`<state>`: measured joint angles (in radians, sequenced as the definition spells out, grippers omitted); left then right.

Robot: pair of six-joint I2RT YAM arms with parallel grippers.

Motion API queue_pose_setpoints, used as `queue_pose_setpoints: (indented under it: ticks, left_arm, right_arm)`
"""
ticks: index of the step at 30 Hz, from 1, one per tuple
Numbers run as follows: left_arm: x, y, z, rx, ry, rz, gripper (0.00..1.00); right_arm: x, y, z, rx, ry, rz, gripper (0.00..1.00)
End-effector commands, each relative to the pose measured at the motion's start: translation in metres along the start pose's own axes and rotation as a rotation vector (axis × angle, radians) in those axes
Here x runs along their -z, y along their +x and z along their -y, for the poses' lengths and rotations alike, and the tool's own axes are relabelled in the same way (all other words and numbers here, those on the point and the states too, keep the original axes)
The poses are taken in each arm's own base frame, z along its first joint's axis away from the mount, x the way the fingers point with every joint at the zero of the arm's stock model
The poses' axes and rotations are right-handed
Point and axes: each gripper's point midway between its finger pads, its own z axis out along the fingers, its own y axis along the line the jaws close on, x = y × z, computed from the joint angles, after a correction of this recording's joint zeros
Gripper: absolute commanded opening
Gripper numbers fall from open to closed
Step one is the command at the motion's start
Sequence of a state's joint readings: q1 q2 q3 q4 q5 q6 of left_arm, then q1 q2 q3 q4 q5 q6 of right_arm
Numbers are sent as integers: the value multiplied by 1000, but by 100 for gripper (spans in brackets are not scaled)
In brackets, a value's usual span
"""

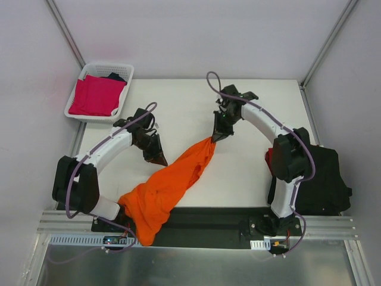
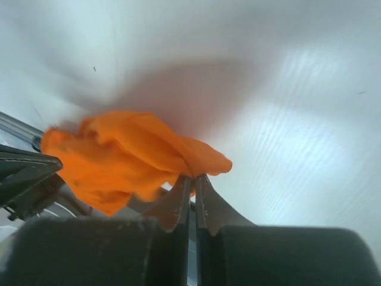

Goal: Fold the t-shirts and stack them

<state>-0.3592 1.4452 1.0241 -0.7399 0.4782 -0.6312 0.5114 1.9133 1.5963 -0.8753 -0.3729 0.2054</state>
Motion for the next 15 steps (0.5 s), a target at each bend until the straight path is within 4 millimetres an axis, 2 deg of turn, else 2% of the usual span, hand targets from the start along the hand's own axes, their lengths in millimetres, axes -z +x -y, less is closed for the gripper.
queue_pose_setpoints:
  ticks: [1, 3, 4, 5, 8, 12, 14, 15]
  left_arm:
    - [-8, -19, 6, -18, -7, 14, 2]
    - [-9, -26, 14, -17, 13, 16, 1]
    - [-11, -28, 18, -13, 21, 5, 1]
    - [-10, -32, 23, -20, 32, 14, 1]
    - [-9, -38, 31, -25, 40, 22, 1]
    - [-13, -37, 32, -15, 37, 9, 1]
    - [-16, -32, 30, -14, 31, 0, 1]
    - [-16, -30, 32, -14, 36, -3, 1]
  right_arm:
    - [37, -50, 32, -48, 53, 105, 1]
    - [35, -69, 48, -97, 57, 103, 1]
    - [44, -84, 43, -89, 42, 137, 1]
    - [34, -89, 48, -106, 46, 109, 1]
    - [39, -108, 45, -111, 23, 132, 1]
    - [33, -132, 61, -208, -7, 149, 1]
    - [26, -134, 61, -241, -64, 117, 10]
    - [22, -127, 59, -254, -99, 64, 16]
